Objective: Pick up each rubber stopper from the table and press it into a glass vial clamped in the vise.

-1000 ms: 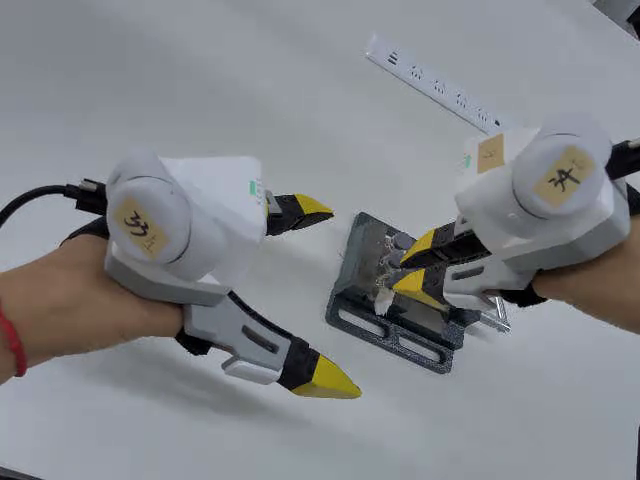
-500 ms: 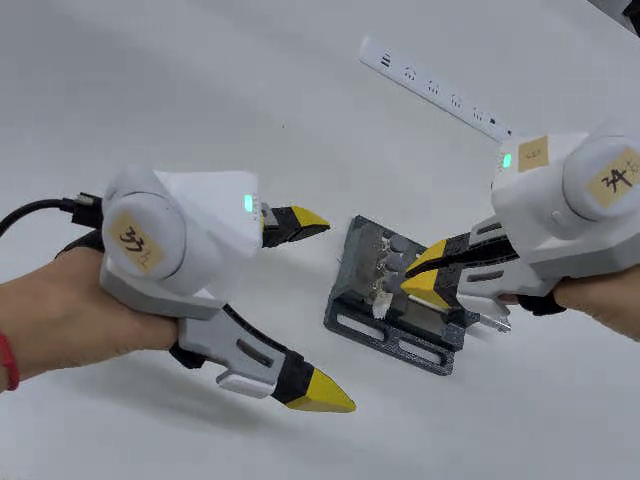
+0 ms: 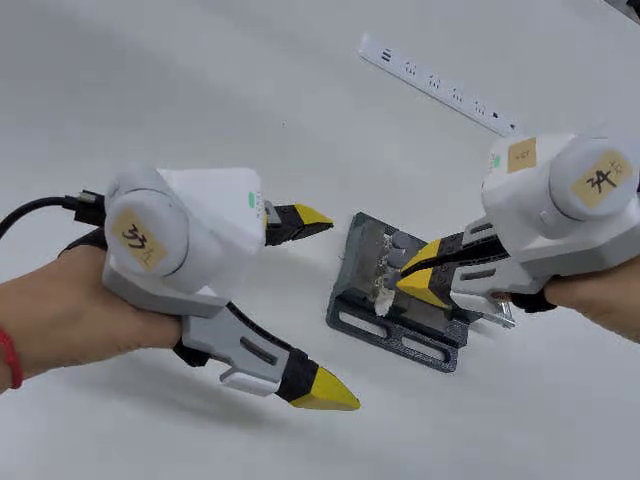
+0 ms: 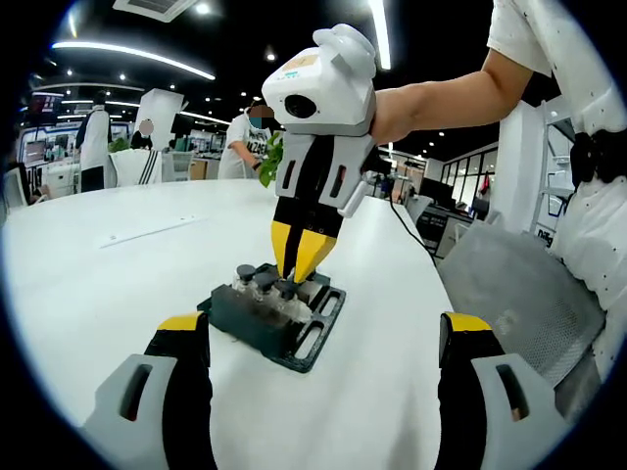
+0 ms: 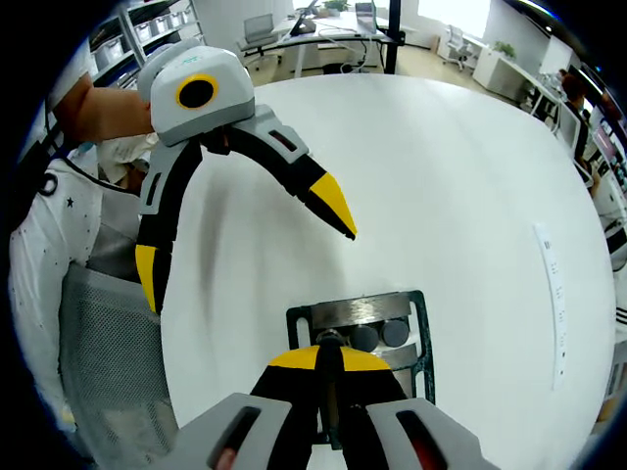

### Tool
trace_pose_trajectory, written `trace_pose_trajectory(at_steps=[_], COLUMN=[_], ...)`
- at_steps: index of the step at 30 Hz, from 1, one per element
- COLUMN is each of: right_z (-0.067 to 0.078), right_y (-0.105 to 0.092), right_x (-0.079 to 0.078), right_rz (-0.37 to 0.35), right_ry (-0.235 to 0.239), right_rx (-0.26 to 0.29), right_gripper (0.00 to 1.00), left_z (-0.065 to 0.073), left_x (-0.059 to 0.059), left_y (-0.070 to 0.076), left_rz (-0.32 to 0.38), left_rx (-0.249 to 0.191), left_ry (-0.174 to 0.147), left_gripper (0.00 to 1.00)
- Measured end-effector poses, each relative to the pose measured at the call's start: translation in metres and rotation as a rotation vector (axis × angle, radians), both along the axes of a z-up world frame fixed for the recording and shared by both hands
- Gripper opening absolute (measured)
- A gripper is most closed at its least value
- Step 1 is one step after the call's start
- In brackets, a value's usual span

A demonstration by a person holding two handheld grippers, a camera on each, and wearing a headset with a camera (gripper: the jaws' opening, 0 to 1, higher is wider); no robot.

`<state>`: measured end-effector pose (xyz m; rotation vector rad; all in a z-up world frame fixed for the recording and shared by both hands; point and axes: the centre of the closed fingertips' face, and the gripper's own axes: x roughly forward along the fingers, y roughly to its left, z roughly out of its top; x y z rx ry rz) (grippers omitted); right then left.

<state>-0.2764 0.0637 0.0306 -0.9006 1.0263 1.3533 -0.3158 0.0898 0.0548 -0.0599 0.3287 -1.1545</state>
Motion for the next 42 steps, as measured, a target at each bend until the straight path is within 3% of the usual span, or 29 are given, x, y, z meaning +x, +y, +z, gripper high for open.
trace_pose_trajectory(at_steps=[16,33,42], right_z=[-0.0015,0.0005,0.0006], right_y=[0.0007,0.0009,0.0008], right_x=[-0.0004,-0.0021,-0.0037], right_rz=[0.003,-0.088,-0.047], right_ry=[0.016,0.083,0.036], right_rx=[-0.017,0.009,-0.010], right_gripper=[0.01,0.00,0.00], left_z=[-0.0010,0.0003,-0.0004], left_x=[0.0002,0.0006,0.0022], left_y=[0.0002,0.0011,0.0012], left_rz=[0.007,0.013,0.014], left_rx=[-0.006,-0.015,-0.019], left_ry=[0.004,0.004,0.005], left_gripper=[0.96,0.96,0.96])
